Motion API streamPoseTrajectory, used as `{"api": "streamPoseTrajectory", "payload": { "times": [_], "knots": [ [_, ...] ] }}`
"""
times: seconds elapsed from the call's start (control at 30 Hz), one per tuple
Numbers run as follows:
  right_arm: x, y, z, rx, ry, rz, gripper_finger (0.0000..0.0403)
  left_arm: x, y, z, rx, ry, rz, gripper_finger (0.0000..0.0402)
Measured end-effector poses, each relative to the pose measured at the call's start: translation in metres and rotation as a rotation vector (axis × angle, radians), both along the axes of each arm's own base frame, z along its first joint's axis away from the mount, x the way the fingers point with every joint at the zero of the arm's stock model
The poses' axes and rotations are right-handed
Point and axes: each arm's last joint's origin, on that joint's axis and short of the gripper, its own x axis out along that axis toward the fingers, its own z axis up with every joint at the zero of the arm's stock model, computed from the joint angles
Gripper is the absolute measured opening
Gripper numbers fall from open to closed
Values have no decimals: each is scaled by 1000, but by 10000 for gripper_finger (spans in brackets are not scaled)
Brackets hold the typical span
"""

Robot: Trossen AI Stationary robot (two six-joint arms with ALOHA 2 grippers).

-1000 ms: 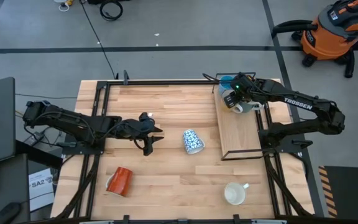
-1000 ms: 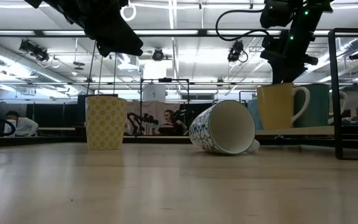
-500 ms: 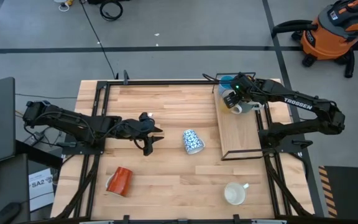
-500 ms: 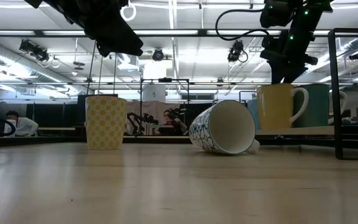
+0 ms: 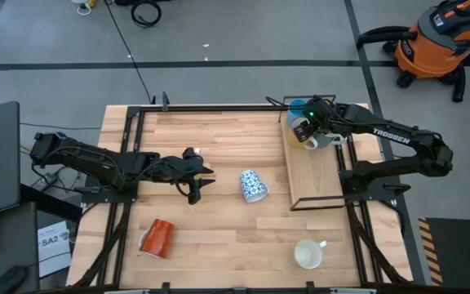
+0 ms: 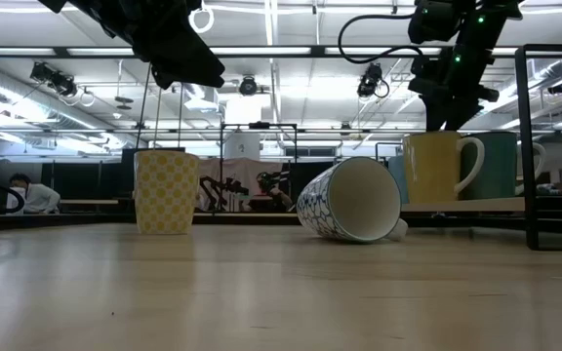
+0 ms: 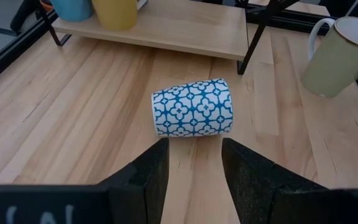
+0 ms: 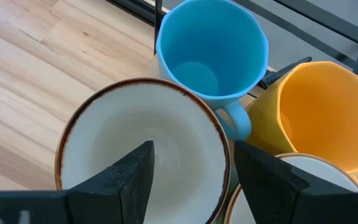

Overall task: Place coffee mugs
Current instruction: Put the blue white mug on the shelf

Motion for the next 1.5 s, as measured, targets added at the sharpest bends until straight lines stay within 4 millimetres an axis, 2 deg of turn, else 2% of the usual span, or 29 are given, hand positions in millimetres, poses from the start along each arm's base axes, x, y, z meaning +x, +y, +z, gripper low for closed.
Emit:
{"api": "streamPoseTrajectory", "payload": {
  "times": [0.7,0.9,1.2,1.4,1.5],
  "knots": [
    [1,0,0,3,-16,9,226,0,0,0,-2,-1,1,155],
    [19,10,6,-23,-119,145,226,0,0,0,-2,-1,1,155],
    [52,44,23,-146,-319,419,226,0,0,0,-2,-1,1,155],
    [64,86,24,-145,-331,608,226,0,0,0,-2,-1,0,155],
    [65,111,16,-170,-300,701,226,0,-2,0,-2,-1,-5,155]
  ]
}}
